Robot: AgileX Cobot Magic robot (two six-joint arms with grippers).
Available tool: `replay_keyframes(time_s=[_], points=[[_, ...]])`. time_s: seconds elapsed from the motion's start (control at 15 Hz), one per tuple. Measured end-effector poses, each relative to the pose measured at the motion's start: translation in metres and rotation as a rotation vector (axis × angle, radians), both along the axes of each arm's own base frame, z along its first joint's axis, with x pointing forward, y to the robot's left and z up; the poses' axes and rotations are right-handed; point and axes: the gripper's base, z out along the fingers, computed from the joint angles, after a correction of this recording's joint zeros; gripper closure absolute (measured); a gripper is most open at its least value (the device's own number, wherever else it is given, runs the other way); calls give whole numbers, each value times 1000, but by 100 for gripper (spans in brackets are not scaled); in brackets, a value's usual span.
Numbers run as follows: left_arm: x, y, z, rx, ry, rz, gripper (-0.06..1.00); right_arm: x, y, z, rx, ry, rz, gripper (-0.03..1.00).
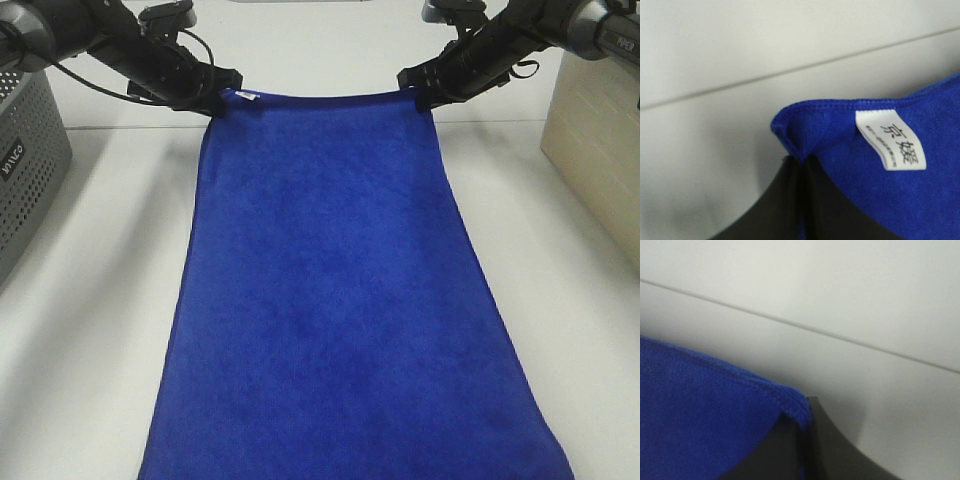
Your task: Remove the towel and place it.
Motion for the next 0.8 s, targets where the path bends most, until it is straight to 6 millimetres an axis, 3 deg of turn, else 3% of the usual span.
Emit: replay_keyframes(time_s=[0.33, 0.47, 0.6, 0.8], points=[[12, -6, 11, 48, -221, 13, 93, 11, -2, 7, 1, -136, -45, 95], [13, -11, 2, 68, -237, -4, 93, 12, -3, 7, -3, -153, -47, 95], [13, -15, -10, 78, -223, -16, 93, 13, -3, -12, -7, -123, -48, 95], [15, -14, -8, 98, -266, -6, 94, 13, -3, -14, -7, -124, -50, 95]])
